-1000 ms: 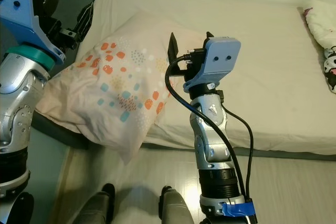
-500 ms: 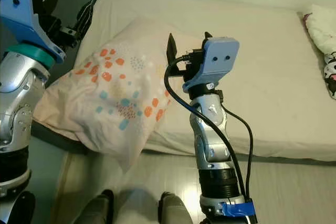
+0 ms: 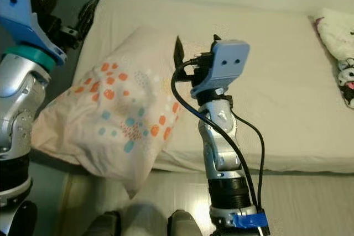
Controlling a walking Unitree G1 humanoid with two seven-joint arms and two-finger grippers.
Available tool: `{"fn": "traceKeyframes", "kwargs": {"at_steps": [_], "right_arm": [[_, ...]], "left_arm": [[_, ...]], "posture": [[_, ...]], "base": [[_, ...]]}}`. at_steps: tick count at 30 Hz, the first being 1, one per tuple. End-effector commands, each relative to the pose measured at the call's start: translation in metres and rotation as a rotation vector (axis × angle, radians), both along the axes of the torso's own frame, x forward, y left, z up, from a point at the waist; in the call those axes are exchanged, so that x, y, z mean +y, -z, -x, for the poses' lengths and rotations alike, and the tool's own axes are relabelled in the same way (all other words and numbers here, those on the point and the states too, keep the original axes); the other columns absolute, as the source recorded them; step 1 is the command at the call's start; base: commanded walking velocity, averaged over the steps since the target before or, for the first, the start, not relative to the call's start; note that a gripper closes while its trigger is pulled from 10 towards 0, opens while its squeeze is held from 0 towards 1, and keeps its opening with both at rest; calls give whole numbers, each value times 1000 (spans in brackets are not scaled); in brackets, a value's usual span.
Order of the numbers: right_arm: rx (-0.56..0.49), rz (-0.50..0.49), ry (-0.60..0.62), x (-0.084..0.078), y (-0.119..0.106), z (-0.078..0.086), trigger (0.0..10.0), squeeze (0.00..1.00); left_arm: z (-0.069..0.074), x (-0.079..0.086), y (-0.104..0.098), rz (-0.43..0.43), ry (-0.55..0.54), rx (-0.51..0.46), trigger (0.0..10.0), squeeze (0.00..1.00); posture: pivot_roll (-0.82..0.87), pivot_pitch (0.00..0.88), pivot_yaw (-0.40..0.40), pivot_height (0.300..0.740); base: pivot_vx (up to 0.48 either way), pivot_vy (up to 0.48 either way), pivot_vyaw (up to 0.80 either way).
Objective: Clean up the room
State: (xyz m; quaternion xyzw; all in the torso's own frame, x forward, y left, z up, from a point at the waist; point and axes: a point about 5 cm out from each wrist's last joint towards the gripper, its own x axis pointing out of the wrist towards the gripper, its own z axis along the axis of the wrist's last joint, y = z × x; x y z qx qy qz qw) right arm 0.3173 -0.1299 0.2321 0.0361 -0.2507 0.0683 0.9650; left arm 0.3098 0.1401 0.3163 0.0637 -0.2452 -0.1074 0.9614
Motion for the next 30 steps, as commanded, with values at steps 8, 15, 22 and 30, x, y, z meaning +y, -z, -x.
{"fn": "traceKeyframes", "kwargs": {"at_steps": [8, 15, 22, 30], "right_arm": [[14, -11, -25, 7, 3, 0, 10000, 0], [15, -12, -25, 7, 3, 0, 10000, 0], [16, -13, -26, 8, 4, 0, 10000, 0], [18, -14, -25, 8, 4, 0, 10000, 0]], "left_arm": [[-1, 9, 1, 9, -44, 14, 10000, 0], [-1, 9, 0, 3, -45, 7, 10000, 0], [0, 8, 0, -8, -42, -3, 10000, 0], [0, 7, 0, -13, -41, -1, 10000, 0]], "posture": [[-25, 133, 2, 740], [-25, 132, 2, 740], [-26, 132, 4, 740], [-26, 132, 4, 740]], "base": [[37, 0, 0], [0, 0, 0], [422, 0, 0], [480, 0, 0]]}}
